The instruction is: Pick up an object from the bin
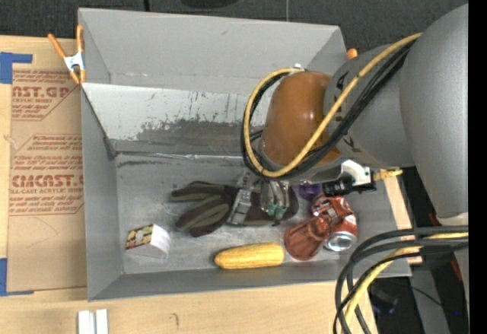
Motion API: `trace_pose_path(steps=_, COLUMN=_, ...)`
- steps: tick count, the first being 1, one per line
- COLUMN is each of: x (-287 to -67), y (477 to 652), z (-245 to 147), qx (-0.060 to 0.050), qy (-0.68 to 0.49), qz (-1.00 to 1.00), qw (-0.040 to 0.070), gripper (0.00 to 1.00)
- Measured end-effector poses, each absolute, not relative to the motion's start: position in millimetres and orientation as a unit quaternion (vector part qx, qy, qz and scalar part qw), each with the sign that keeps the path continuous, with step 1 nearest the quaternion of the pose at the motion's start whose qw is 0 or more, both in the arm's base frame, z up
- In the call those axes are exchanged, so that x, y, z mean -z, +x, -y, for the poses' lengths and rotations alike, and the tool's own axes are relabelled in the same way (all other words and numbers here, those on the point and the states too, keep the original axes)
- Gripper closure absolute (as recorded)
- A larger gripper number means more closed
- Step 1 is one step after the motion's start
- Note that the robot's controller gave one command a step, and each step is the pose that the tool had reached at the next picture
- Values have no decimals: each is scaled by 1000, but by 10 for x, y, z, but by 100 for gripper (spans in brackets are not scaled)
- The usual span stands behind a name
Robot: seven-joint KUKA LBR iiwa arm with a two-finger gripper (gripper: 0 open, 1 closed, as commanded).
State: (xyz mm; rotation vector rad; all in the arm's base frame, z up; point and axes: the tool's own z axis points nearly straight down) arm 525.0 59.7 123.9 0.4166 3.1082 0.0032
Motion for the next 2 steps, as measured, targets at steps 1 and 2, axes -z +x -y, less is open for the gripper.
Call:
trace_pose_path(steps=1, x=-1325, y=5237, z=-596, qx=0, qy=133, qz=-991, qw=0, gripper=100)
trace_pose_path(steps=2, x=-1459, y=5237, z=-597, qx=0, qy=133, qz=-991, qw=0, gripper=100)
